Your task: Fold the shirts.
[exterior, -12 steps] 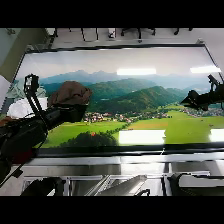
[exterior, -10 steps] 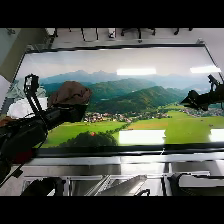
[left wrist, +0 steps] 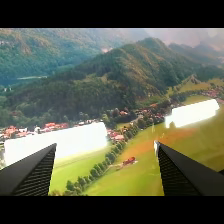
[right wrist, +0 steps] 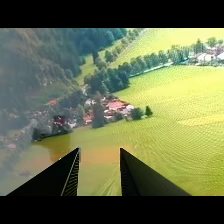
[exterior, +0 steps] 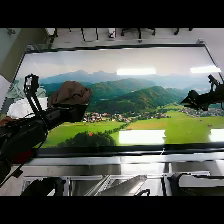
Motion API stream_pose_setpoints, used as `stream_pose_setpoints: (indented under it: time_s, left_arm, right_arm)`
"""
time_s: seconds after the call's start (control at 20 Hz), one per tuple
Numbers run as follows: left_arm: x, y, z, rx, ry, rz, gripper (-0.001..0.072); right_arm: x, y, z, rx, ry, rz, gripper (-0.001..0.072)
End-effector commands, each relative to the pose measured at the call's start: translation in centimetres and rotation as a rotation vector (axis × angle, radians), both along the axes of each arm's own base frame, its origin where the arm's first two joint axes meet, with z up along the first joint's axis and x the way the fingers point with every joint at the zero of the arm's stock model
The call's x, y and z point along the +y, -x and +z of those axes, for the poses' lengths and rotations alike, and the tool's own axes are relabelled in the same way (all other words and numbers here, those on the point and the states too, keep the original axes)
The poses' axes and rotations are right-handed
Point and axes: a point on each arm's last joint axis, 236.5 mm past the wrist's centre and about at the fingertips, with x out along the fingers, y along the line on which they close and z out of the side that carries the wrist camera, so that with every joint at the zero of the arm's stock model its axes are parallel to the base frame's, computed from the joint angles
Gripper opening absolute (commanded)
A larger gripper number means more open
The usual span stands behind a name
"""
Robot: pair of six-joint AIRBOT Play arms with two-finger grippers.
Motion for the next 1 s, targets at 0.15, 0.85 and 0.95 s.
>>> stream_pose_setpoints:
  time_s: [0.15, 0.85, 0.95]
  left_arm:
    - [0.0, -0.4, 0.7, -0.028, 0.015, 0.010, 0.0709]
    - [9.0, -2.4, -7.7, 0.386, -0.193, 0.179, 0.0431]
    - [11.5, -2.1, -9.9, 0.489, -0.208, 0.228, 0.0631]
  right_arm:
    - [0.0, 0.0, 0.0, 0.001, -0.001, -0.001, 0.0305]
    - [0.5, -4.1, 2.0, -0.148, -0.078, -0.110, 0.0303]
    - [1.8, -2.8, 1.9, -0.096, -0.117, -0.071, 0.0299]
